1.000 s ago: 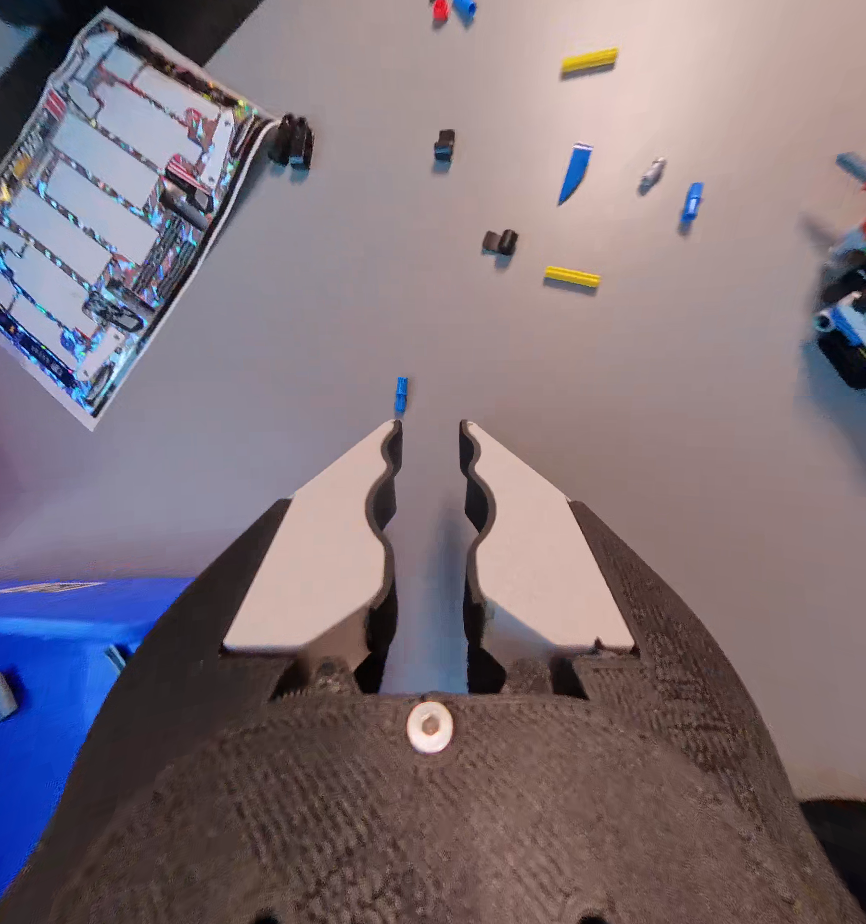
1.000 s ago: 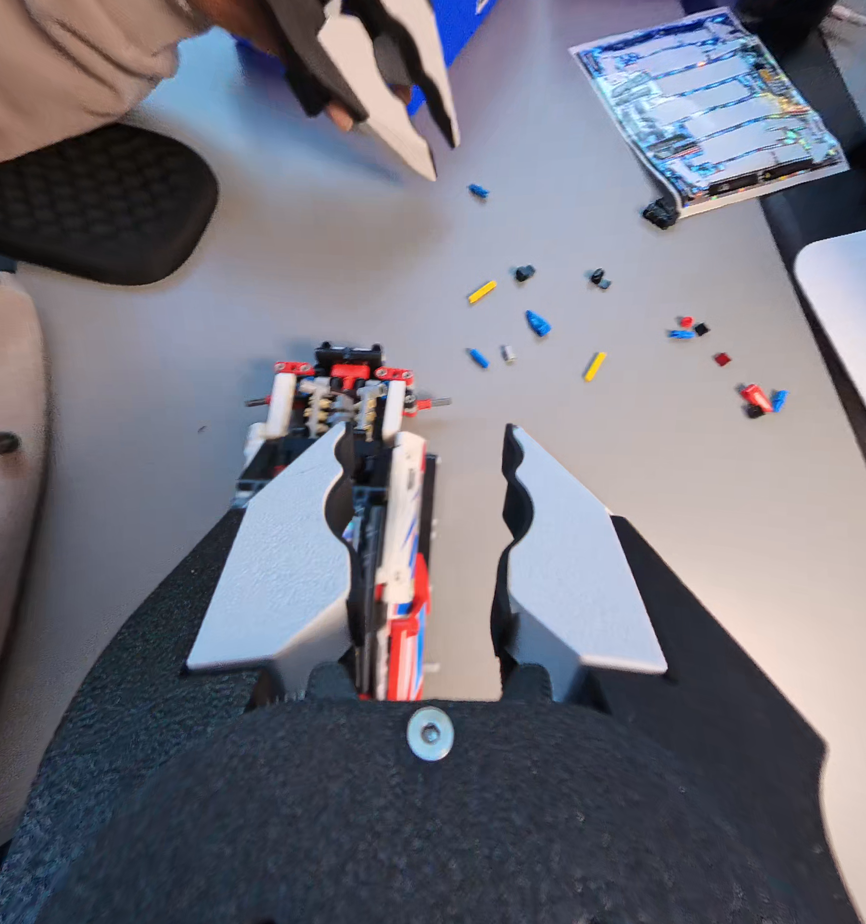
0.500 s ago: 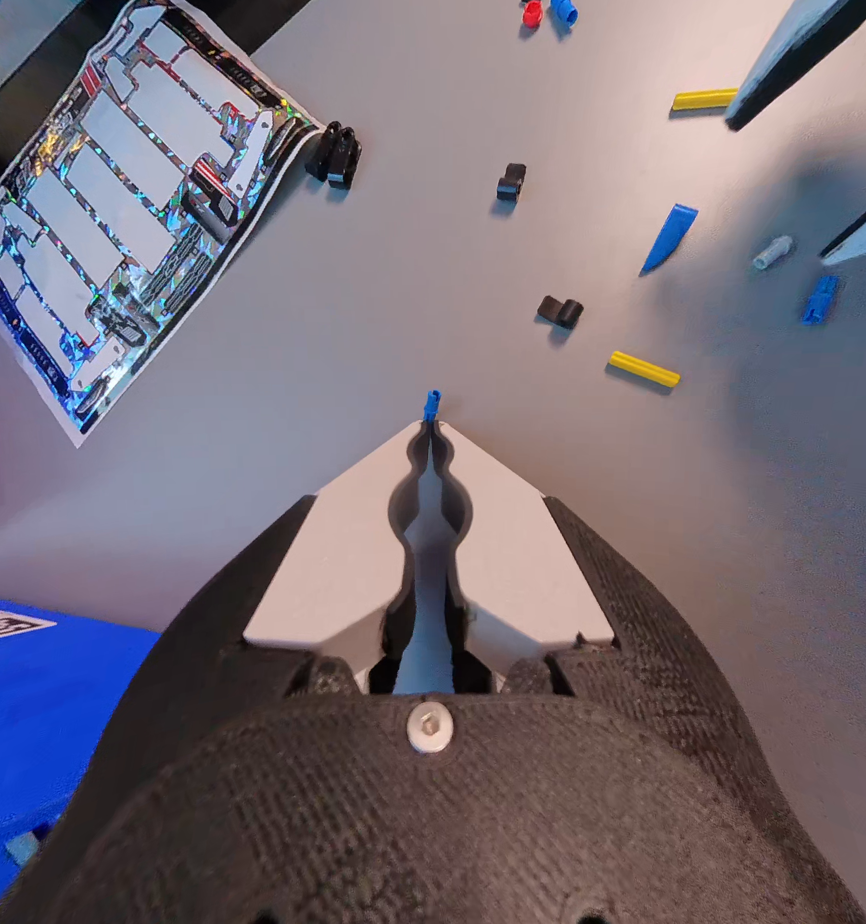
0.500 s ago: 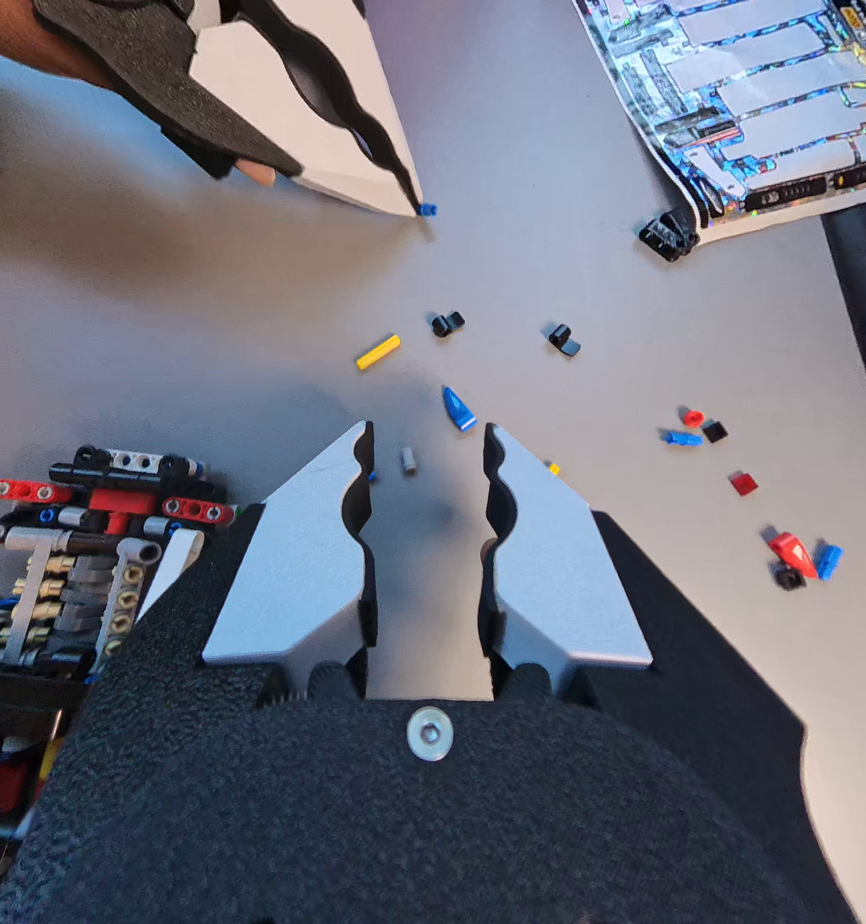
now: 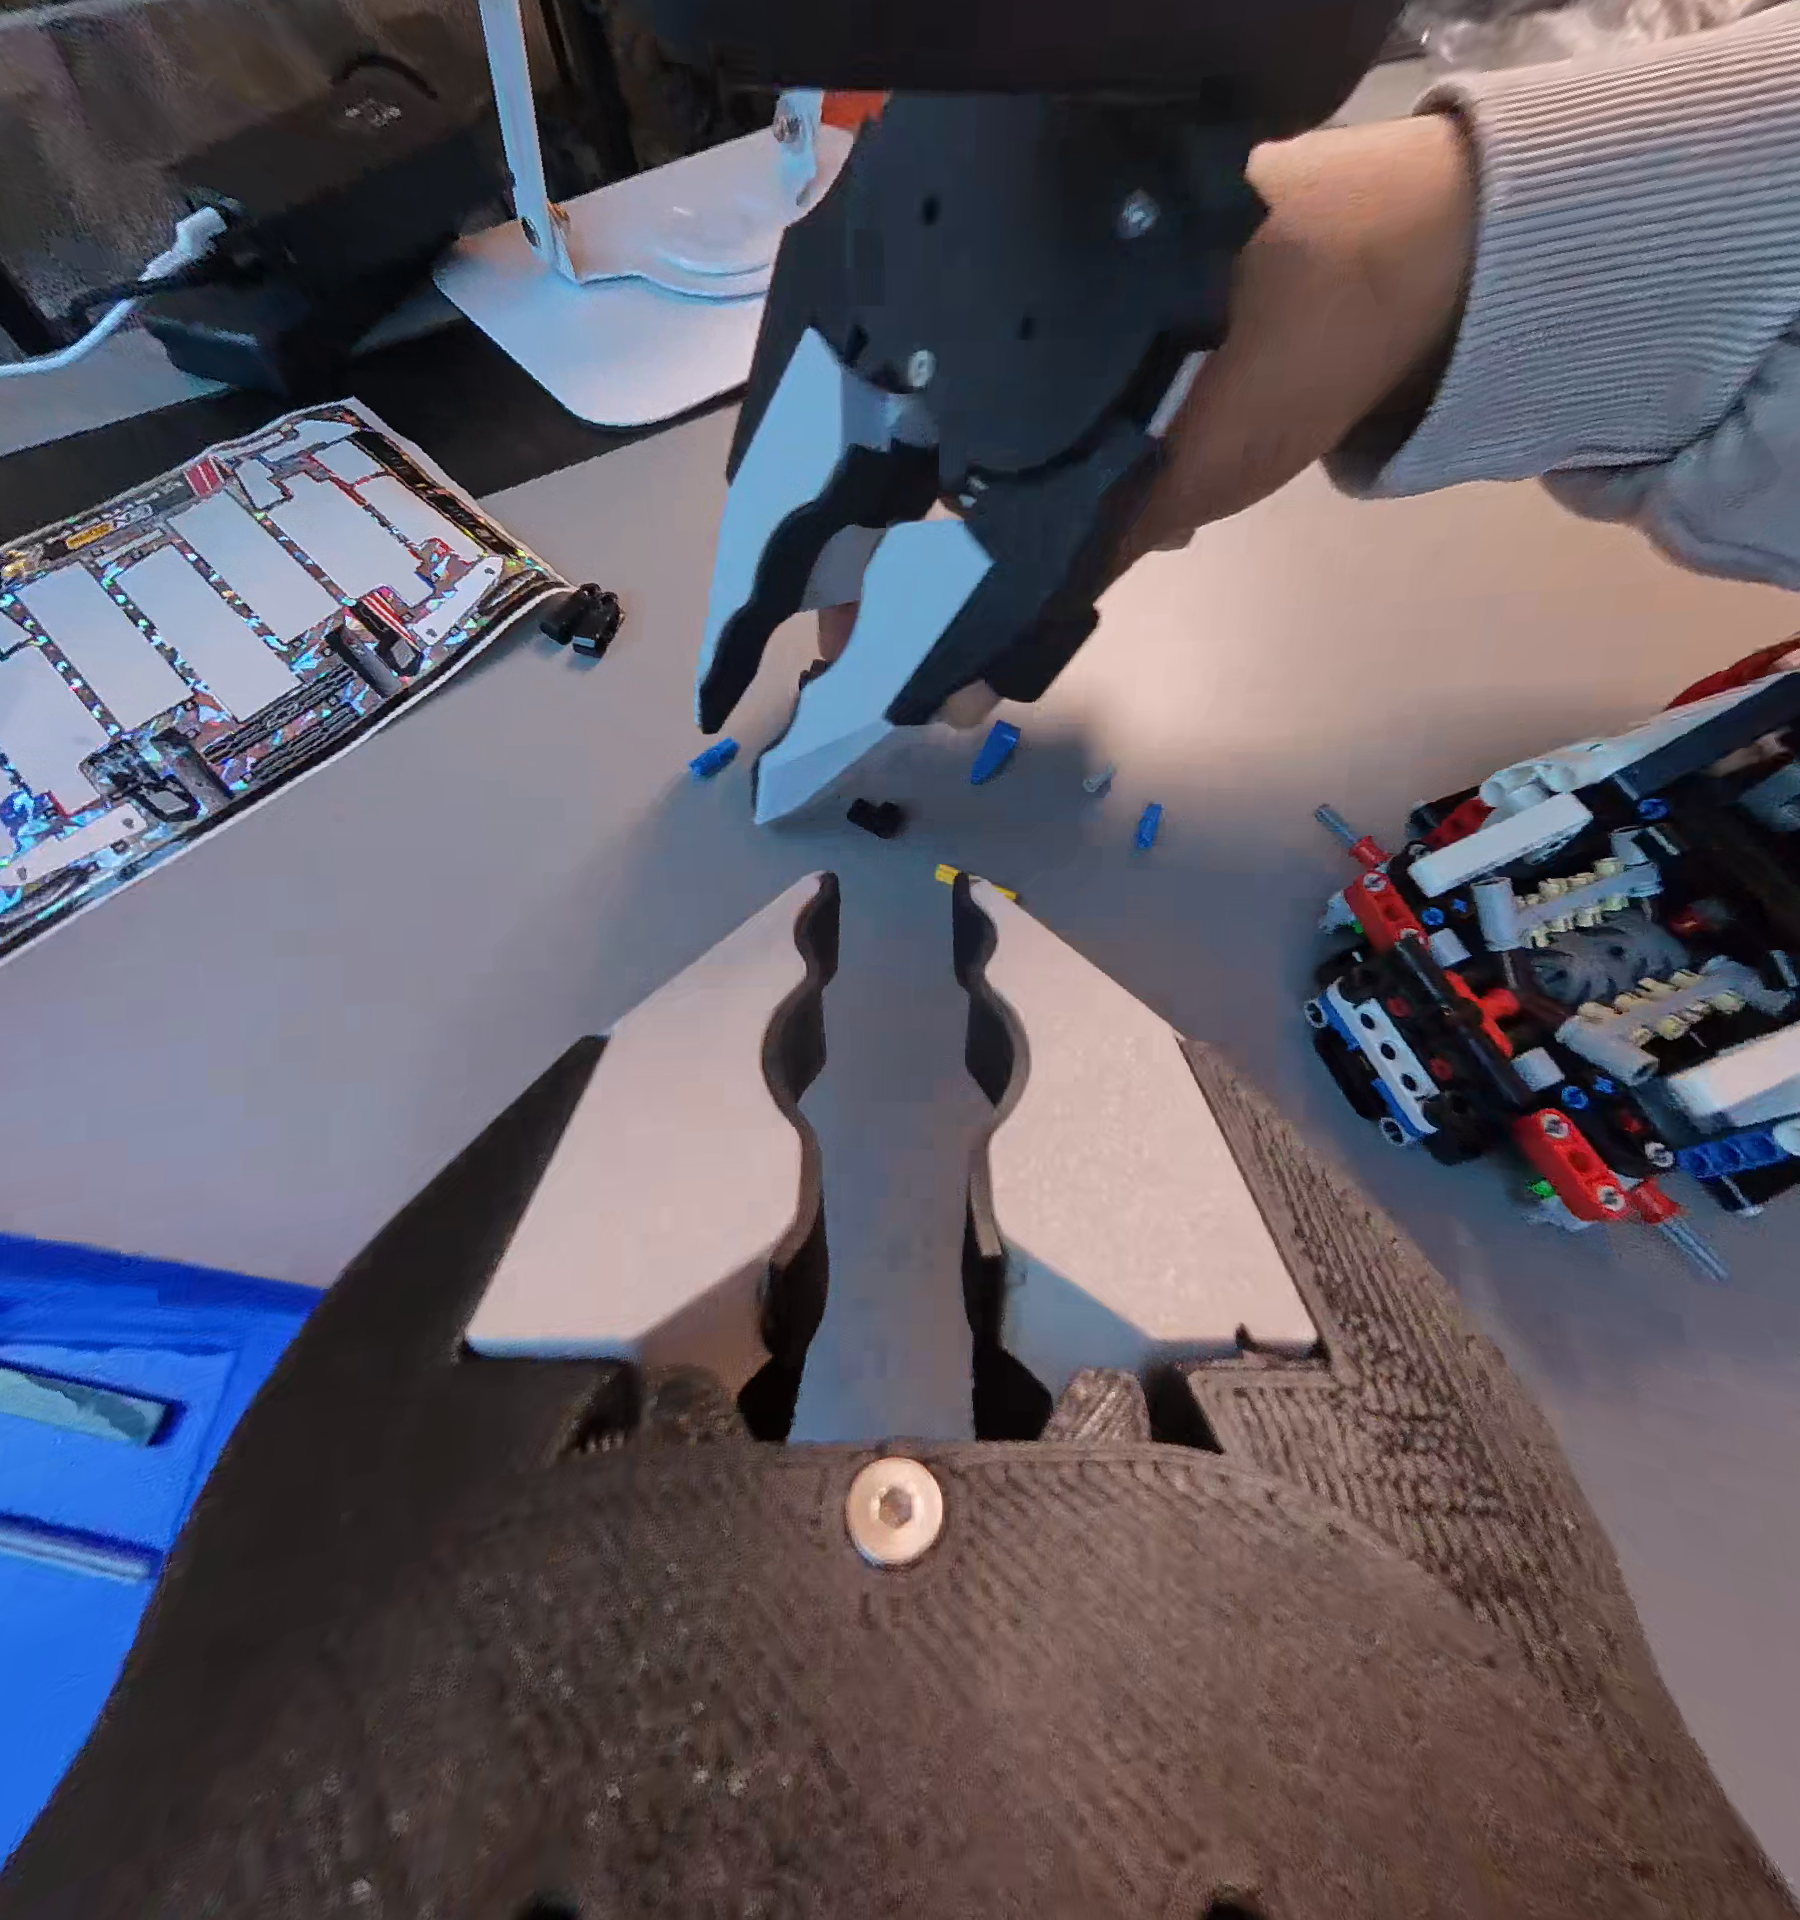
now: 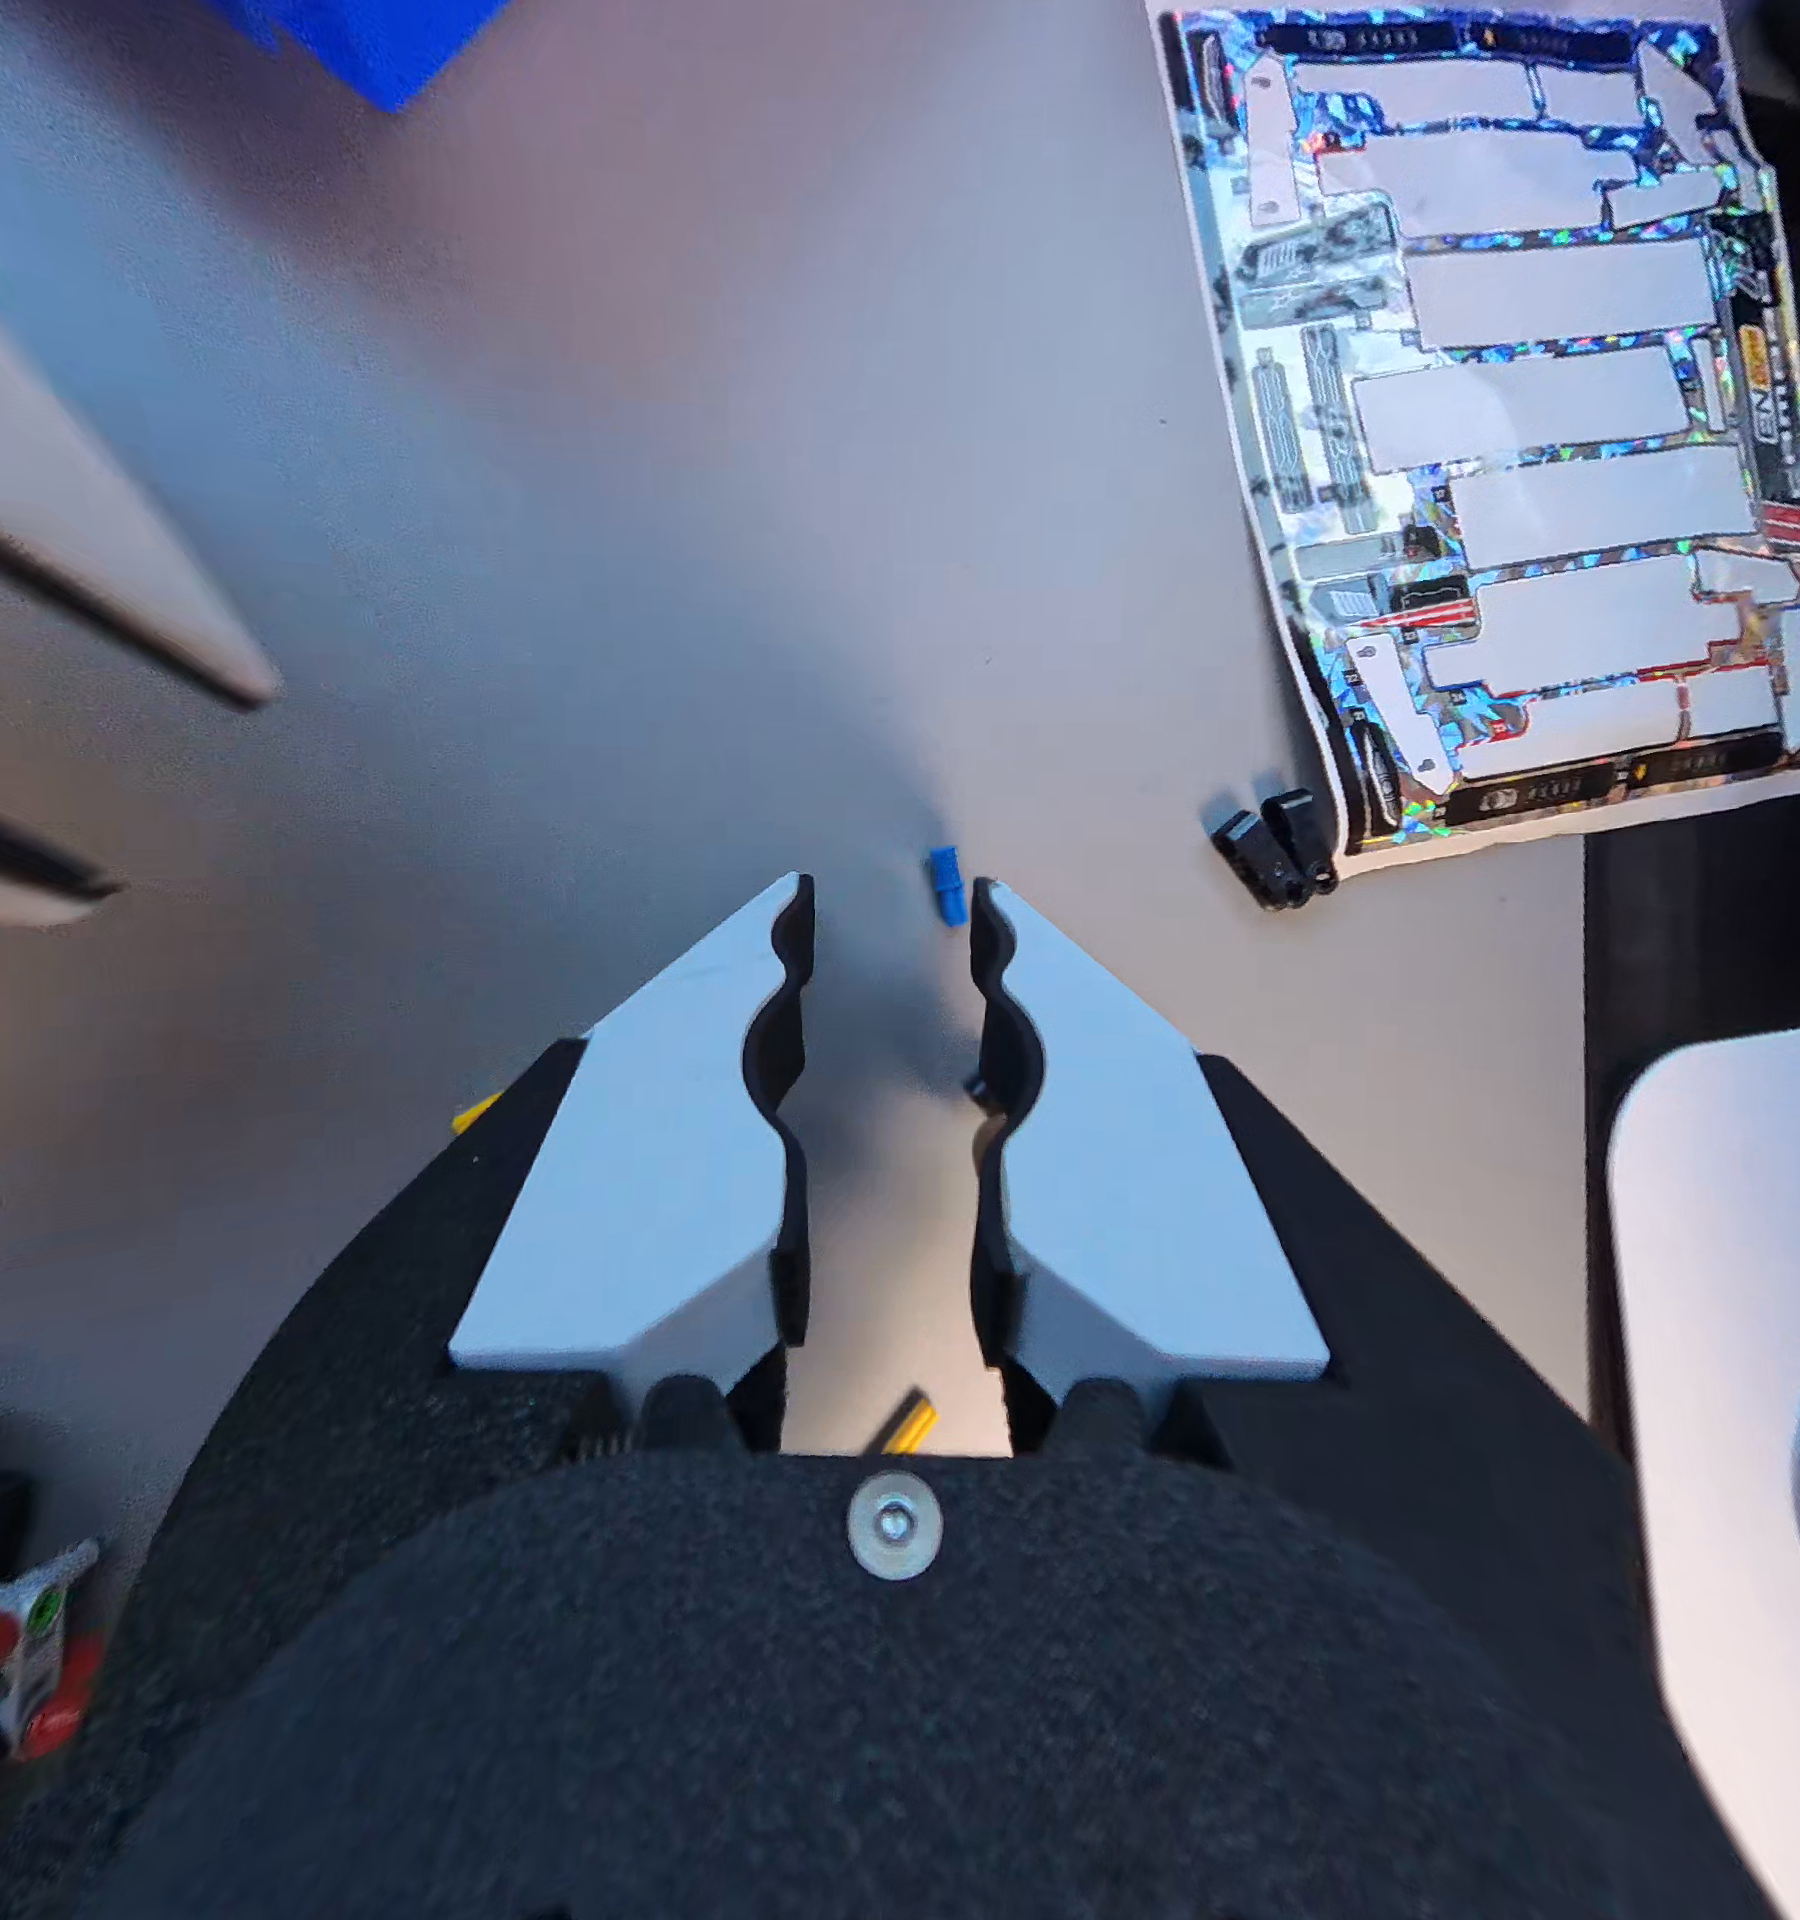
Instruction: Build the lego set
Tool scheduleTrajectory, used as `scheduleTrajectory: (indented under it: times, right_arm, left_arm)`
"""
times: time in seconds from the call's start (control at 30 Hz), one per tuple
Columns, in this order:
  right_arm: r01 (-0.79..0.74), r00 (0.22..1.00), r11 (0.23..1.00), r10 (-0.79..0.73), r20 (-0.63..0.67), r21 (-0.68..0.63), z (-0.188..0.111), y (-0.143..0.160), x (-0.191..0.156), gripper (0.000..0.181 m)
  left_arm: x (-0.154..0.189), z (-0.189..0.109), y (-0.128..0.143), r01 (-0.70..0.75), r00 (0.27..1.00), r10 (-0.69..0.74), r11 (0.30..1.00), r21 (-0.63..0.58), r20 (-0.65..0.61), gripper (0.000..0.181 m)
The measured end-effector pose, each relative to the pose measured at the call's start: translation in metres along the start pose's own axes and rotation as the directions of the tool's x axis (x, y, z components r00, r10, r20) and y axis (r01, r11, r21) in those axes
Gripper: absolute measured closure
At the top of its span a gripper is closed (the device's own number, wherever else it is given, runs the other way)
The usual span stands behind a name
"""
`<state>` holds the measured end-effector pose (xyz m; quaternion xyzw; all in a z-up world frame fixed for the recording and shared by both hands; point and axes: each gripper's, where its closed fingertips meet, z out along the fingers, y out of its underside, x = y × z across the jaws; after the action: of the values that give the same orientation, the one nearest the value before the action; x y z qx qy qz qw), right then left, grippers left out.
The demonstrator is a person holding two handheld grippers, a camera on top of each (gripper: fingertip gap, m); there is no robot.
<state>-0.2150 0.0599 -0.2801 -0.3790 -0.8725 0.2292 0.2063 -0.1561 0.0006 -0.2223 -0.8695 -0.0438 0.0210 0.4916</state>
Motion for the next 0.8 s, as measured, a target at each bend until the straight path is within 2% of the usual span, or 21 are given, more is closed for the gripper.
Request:
scheduleTrajectory:
  times: [0.1,0.2,0.3,0.43,0.5,0.53,0.6,0.7,0.73,0.8]
  right_arm:
    - [-0.029,0.999,0.998,0.03,0.016,-0.053,0.009,-0.002,0.006,0.174]
    - [-0.053,0.996,0.99,0.062,0.064,-0.127,0.006,0.005,0.009,0.176]
    - [-0.034,0.999,0.98,0.037,0.01,-0.195,-0.009,0.032,0.03,0.175]
    - [-0.237,0.971,0.956,0.234,-0.041,-0.171,-0.032,0.076,0.061,0.175]
    - [-0.269,0.963,0.955,0.265,-0.047,-0.126,-0.036,0.084,0.065,0.175]
    - [-0.277,0.961,0.954,0.271,-0.064,-0.118,-0.039,0.086,0.067,0.168]
    - [-0.254,0.966,0.966,0.251,-0.065,-0.05,-0.043,0.074,0.063,0.162]
    - [-0.198,0.977,0.979,0.193,0.089,0.054,-0.043,0.037,0.022,0.158]
    - [-0.163,0.978,0.985,0.155,0.138,0.052,-0.04,0.029,0.004,0.157]
    - [-0.077,0.985,0.997,0.074,0.154,0.013,-0.029,0.022,-0.017,0.155]
  left_arm:
    - [0.008,-0.011,0.009,0.021,1.0,-0.022,0.998,0.056,0.009,0.161]
    - [0.011,-0.015,0.018,0.019,1.0,-0.02,0.997,0.07,0.003,0.161]
    - [0.015,-0.018,0.019,0.015,1.0,-0.014,0.997,0.082,-0.012,0.161]
    - [0.021,-0.019,0.015,-0.006,0.999,0.009,0.995,0.097,-0.036,0.161]
    - [0.025,-0.018,0.014,-0.023,0.999,0.028,0.995,0.099,-0.04,0.161]
    - [0.026,-0.017,0.014,-0.032,0.999,0.036,0.995,0.099,-0.04,0.16]
    - [0.027,-0.017,0.015,-0.043,0.998,0.047,0.994,0.098,-0.039,0.16]
    - [0.026,-0.018,0.015,-0.04,0.998,0.043,0.994,0.104,-0.034,0.16]
    - [0.025,-0.018,0.014,-0.035,0.999,0.039,0.994,0.106,-0.035,0.16]
    - [0.024,-0.017,0.016,-0.029,0.999,0.033,0.994,0.102,-0.038,0.16]
